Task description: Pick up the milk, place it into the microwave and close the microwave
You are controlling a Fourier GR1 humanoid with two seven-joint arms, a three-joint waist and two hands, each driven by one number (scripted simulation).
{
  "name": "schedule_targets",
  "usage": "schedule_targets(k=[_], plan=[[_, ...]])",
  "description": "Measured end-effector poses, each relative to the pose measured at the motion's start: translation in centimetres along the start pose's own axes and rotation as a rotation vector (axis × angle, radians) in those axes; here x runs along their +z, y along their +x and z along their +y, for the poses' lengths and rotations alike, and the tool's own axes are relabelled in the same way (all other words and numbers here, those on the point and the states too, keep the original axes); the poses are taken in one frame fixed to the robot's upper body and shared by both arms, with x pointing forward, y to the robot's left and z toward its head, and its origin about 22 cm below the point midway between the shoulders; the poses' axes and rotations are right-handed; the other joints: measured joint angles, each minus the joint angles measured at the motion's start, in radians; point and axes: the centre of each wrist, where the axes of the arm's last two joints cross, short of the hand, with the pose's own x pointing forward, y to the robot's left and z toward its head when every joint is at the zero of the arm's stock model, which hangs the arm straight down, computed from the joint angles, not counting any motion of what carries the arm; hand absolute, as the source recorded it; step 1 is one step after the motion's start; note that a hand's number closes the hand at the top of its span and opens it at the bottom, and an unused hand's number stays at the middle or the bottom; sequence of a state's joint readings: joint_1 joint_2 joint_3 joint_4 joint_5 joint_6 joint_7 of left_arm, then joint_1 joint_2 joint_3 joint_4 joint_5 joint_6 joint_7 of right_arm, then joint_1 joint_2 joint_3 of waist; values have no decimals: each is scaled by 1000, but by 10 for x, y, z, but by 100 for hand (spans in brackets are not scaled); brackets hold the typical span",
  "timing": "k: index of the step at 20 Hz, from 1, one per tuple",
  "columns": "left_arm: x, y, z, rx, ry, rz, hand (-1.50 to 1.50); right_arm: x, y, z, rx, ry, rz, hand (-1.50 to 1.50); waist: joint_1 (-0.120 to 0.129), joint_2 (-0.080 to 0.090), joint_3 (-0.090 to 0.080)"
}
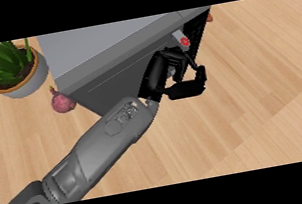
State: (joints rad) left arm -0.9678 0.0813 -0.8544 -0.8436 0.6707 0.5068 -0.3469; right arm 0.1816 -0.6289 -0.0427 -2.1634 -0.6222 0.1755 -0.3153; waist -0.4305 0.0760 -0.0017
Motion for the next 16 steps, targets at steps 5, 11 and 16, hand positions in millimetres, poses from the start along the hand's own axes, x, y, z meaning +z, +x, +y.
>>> schedule_targets(k=[5,11,16], plan=[[1,0,0,-3,28,-9,150,-5,4,-5,6,12,-1,-150,-6,3,1],[2,-1,0,-8,59,-19,150,-9,9,-9,-5,20,-9,-150,-15,4,2],[3,-2,1,-7,89,-19,150,-11,11,-13,-12,23,-7,-150,-22,4,3]])
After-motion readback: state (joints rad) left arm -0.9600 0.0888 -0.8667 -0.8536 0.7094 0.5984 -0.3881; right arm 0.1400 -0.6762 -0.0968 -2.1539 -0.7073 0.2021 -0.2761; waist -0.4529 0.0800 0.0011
